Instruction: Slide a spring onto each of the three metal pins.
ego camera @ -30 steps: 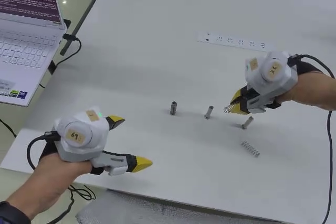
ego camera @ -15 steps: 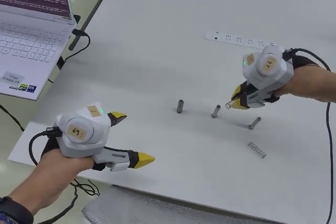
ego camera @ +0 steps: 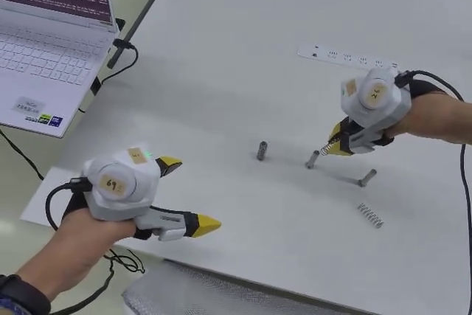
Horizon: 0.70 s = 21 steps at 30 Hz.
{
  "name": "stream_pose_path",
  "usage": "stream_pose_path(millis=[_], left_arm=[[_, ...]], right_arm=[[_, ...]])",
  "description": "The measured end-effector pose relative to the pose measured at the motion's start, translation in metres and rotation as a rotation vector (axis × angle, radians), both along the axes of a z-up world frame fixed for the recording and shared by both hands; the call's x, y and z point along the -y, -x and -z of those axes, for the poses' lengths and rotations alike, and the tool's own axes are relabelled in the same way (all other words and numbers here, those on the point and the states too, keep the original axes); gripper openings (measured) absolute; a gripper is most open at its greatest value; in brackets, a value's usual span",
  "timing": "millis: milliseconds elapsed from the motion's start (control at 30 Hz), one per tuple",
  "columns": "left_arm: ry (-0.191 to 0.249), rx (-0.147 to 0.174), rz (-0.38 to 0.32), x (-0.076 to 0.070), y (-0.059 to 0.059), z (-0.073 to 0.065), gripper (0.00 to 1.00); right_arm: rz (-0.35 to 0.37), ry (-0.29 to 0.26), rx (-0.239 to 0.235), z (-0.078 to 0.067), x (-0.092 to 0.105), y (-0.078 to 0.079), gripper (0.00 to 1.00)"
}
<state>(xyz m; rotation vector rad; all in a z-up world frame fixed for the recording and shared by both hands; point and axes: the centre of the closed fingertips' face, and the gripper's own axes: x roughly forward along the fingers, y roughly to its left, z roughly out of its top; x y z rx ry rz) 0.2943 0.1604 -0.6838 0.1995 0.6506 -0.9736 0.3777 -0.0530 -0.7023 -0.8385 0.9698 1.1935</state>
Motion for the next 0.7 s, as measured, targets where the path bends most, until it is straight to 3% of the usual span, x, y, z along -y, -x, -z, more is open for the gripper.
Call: stream_pose_path(millis=[700], left_arm=[[0.000,-0.015,-0.016,-0.0050,-0.0004,0.0042,0.75]], right_arm=[[-0.043,0.030,-0.020,0.0100,-0.0064,-0.0035,0.09]])
